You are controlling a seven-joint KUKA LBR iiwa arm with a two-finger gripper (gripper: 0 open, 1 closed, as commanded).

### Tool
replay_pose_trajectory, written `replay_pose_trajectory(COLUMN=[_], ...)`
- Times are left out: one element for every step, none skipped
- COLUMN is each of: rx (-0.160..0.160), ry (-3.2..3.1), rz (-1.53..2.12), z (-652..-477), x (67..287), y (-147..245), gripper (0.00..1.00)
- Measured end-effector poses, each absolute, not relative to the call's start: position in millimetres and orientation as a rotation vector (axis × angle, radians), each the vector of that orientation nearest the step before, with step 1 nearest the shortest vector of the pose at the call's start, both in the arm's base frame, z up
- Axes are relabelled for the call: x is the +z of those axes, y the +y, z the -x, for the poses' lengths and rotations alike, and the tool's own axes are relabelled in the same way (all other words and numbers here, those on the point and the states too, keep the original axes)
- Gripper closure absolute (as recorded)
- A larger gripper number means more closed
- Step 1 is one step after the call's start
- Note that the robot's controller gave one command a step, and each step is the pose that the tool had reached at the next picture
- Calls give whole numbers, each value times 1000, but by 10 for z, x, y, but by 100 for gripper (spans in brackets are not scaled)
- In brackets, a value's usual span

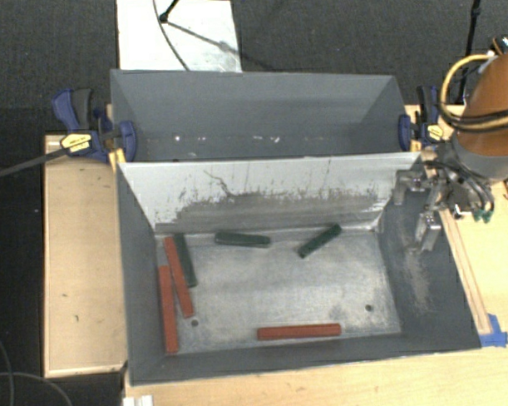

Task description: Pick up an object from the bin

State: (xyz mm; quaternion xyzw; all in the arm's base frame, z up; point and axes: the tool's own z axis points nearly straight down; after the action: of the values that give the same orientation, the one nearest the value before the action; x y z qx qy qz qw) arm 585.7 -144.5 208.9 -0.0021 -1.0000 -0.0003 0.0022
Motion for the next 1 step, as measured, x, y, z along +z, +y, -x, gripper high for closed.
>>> replay_pose_trajectory(rx=[-5], ry=[-3138], rz=[-35], z=[-5702], x=[664], y=[-405], gripper=[0])
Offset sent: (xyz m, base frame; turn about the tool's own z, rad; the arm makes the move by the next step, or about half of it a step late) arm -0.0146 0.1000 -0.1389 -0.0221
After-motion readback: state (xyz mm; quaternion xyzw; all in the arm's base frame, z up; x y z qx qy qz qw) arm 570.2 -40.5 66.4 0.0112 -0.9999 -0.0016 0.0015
